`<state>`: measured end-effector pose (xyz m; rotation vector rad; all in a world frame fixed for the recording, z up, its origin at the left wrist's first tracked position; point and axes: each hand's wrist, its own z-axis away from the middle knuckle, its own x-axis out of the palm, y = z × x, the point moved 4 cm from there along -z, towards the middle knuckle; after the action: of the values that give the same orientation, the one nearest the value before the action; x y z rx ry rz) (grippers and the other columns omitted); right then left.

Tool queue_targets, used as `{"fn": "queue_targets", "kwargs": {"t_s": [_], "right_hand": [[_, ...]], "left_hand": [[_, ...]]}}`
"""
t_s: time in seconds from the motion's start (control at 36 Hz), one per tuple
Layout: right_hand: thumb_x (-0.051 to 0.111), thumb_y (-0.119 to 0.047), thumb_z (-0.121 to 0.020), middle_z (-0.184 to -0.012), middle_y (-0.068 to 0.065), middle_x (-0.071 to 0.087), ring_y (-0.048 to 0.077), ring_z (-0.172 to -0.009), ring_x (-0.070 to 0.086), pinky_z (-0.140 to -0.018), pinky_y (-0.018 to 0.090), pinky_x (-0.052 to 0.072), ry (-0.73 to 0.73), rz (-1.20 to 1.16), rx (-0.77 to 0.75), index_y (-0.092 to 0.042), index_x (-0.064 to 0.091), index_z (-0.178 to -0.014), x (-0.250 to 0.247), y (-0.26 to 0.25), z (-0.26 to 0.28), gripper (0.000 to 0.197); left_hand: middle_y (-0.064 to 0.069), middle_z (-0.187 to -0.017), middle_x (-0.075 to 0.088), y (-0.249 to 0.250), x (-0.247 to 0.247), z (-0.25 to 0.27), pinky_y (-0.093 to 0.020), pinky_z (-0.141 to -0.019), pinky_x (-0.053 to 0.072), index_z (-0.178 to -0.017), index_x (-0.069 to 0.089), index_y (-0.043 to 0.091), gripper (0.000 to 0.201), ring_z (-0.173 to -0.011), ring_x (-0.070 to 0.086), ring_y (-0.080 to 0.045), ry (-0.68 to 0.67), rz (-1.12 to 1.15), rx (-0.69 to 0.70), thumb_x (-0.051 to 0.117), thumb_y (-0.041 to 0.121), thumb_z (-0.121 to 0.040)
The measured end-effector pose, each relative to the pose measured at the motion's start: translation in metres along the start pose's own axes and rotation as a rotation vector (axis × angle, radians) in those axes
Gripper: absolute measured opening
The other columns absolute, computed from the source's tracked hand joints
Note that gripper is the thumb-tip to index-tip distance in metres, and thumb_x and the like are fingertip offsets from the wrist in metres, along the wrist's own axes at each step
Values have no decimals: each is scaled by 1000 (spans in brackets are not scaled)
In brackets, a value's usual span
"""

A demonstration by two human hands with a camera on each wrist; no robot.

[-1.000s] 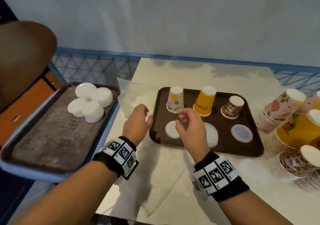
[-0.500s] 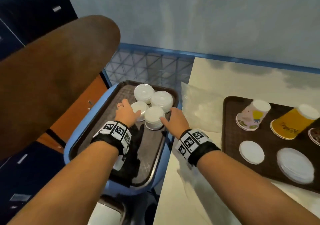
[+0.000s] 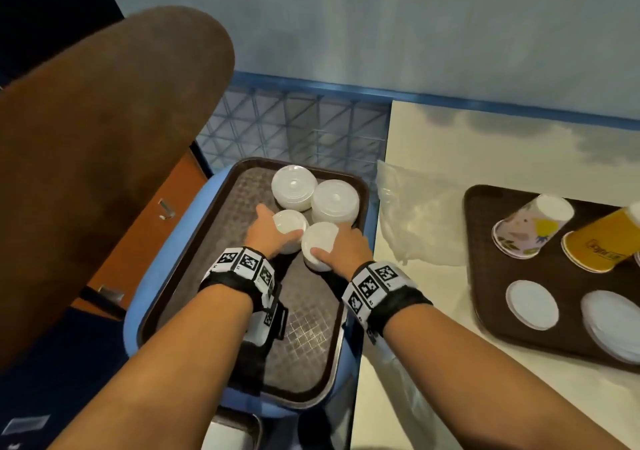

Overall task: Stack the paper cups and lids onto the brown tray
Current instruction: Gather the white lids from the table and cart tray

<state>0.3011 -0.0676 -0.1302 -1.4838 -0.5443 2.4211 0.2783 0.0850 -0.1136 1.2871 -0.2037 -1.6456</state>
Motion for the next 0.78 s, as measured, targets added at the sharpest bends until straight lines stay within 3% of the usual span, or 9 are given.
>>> {"fn": "queue_targets", "kwargs": {"t_s": [0.14,0.19,0.31,0.42,0.56,0.67,0.75,0.78], "right_hand": [[59,-59,-79,-135,19,48,32,-125,41,-102,36,35,-35,104,-23,-3,39,-136,-3,-1,0,82],[58,-61,-78,-134,18,47,31,-125,40,-102,36,35,-51,115,-12,-3,40,-135,-4,-1,-1,83],[60,-58,-79,-131,19,50,31,-124,42,-100,34,37,-75,102,-25,2,42,-131,-6,-3,1,81],[68,-47,-78,-133,19,49,30,-123,48,-97,34,42,-86,-3,-24,4,39,-131,-7,-1,5,79],[74,-41,-75,-136,17,45,29,-124,48,-97,33,41,-64,-126,-36,4,29,-134,-6,2,11,87],[75,-39,-74,-136,16,42,27,-124,45,-100,34,39,-44,-258,-86,-2,34,-134,-2,5,16,82],[72,-33,-77,-134,14,42,26,-124,44,-102,35,39,-9,-390,-102,-5,38,-132,-6,10,26,71],[71,-31,-79,-134,13,43,26,-124,44,-102,35,39,5,-443,-106,-6,39,-132,-11,14,33,66]], "left_hand": [[-18,-117,54,-1,-5,-4,-33,-82,40,-125,31,-1,75,-113,53,-32,-16,-16,8,79,23,-72],[-13,-115,49,-3,-5,-6,-33,-85,39,-127,30,2,76,-117,50,-31,-37,-33,10,79,22,-72],[-13,-140,43,-3,-5,-10,-36,-102,38,-139,29,7,86,-128,44,-29,-102,-105,7,79,25,-71],[-14,-130,54,-7,-4,-9,-40,-97,47,-132,42,7,77,-117,53,-29,-161,-149,-63,79,35,-70],[-18,-122,59,-16,-4,-6,-35,-82,49,-126,49,-2,80,-108,59,-31,-198,-162,-125,77,47,-69],[-18,-123,59,-23,-2,-7,-42,-93,51,-128,47,-1,90,-110,58,-31,-183,-66,-123,83,45,-60],[-15,-122,59,-17,-2,1,-43,-95,50,-128,45,1,107,-109,58,-29,-164,19,-83,82,55,-44],[-10,-121,56,-10,-2,10,-40,-94,49,-129,41,3,102,-108,56,-27,-162,51,-60,82,53,-50]]}}
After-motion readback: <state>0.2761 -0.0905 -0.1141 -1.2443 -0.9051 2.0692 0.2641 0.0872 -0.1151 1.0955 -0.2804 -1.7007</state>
